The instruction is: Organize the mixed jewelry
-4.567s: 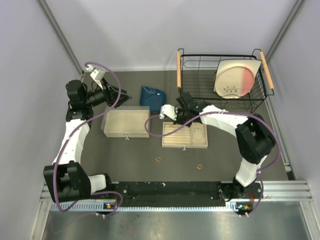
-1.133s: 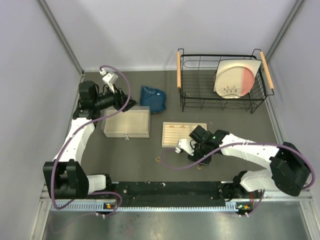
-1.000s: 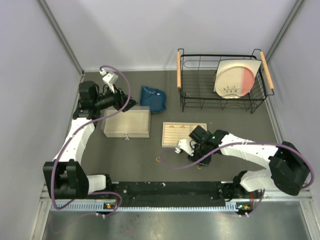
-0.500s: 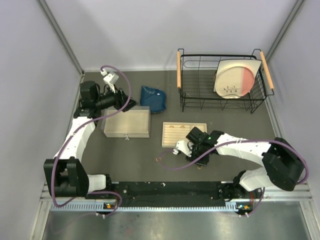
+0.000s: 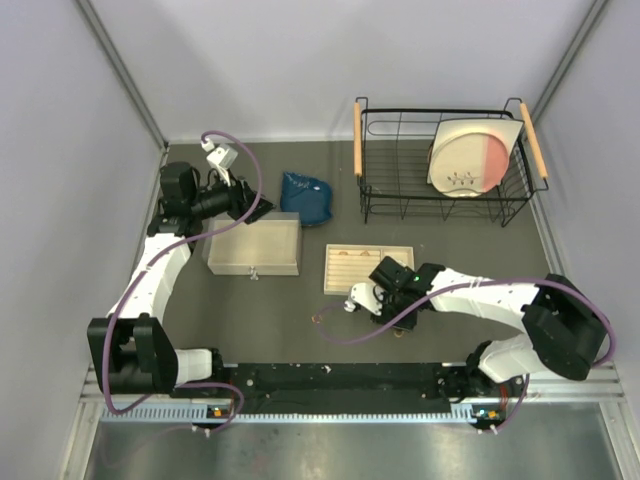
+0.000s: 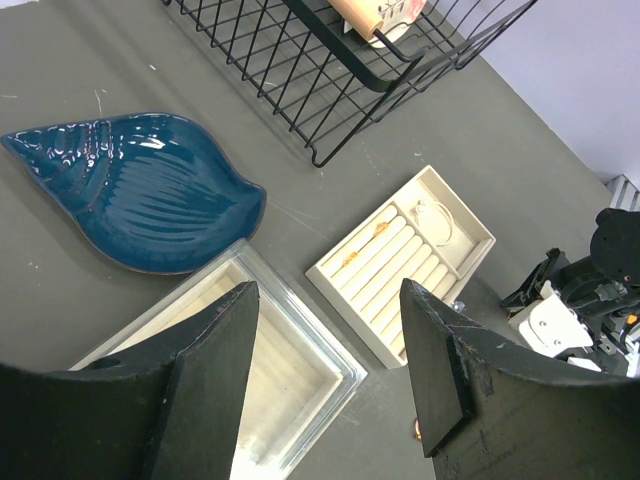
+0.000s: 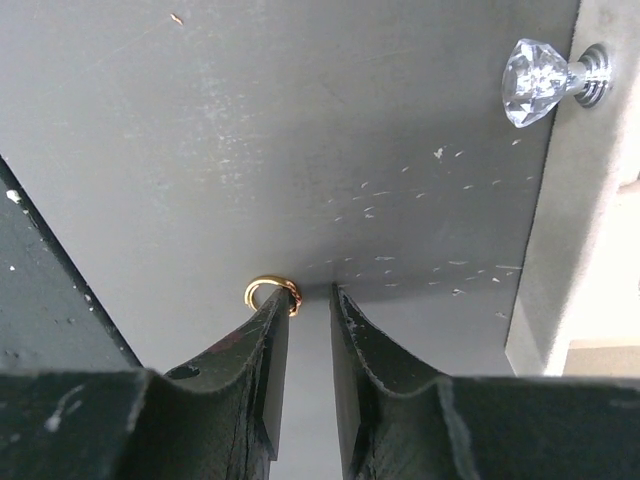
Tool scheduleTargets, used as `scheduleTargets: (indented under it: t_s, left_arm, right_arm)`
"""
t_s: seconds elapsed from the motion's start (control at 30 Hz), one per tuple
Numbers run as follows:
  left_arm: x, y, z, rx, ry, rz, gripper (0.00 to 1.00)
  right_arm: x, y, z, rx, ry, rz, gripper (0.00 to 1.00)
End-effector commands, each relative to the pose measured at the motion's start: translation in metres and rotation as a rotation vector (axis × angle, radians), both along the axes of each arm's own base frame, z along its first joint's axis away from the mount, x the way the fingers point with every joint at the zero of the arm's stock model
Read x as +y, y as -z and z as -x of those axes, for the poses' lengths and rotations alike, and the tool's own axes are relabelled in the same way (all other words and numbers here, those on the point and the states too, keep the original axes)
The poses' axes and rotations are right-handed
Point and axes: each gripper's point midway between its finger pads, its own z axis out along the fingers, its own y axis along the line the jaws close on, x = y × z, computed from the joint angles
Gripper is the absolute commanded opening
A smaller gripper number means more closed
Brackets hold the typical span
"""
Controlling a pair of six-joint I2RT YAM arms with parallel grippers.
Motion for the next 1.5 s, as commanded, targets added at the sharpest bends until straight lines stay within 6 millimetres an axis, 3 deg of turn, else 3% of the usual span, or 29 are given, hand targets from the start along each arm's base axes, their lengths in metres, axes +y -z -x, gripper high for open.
scheduleTargets:
  t_s: [0.0, 0.23, 0.33, 0.77, 0.87, 1.03, 1.07, 1.17, 1.37, 1.47]
  left_arm:
    - [0.0, -0.009, -0.001, -0.045, 0.01, -0.013, 0.64]
    - [0.0, -0.003, 0.002, -0.042, 0.015, -0.024, 0.64]
    - [0.0, 0.001, 0.004, -0.047, 0.018, -0.028, 0.64]
    - [-0.01, -0.008, 0.01, -0.091, 0.044, 0.082, 0.6]
    - [-0.013, -0.013, 0.012, -0.084, 0.046, 0.133, 0.59]
    - [-0.047, -0.015, 0.027, -0.058, 0.119, 0.188, 0.59]
    - [-0.054, -0.017, 0.031, -0.046, 0.132, 0.201, 0.59]
    - [-0.077, -0.025, 0.042, -0.044, 0.174, 0.246, 0.59]
    - [-0.113, -0.04, 0.049, -0.043, 0.226, 0.295, 0.59]
    - [-0.131, -0.044, 0.051, -0.043, 0.235, 0.28, 0.58]
  right_arm:
    - [-0.001, 0.011, 0.001, -0.005, -0.001, 0.031, 0.22]
    - [0.0, 0.012, -0.004, -0.034, 0.007, 0.046, 0.0]
    - [0.004, 0.003, -0.012, -0.075, 0.023, 0.03, 0.0]
    - [0.04, -0.086, -0.062, -0.302, 0.097, -0.126, 0.0]
    - [0.052, -0.121, -0.084, -0.396, 0.144, -0.176, 0.0]
    - [0.071, -0.183, -0.119, -0.534, 0.235, -0.261, 0.0]
    - [0.079, -0.206, -0.127, -0.564, 0.264, -0.307, 0.0]
    - [0.093, -0.238, -0.144, -0.606, 0.318, -0.37, 0.0]
    - [0.11, -0.278, -0.165, -0.661, 0.394, -0.443, 0.0]
    - [0.115, -0.281, -0.172, -0.668, 0.418, -0.445, 0.0]
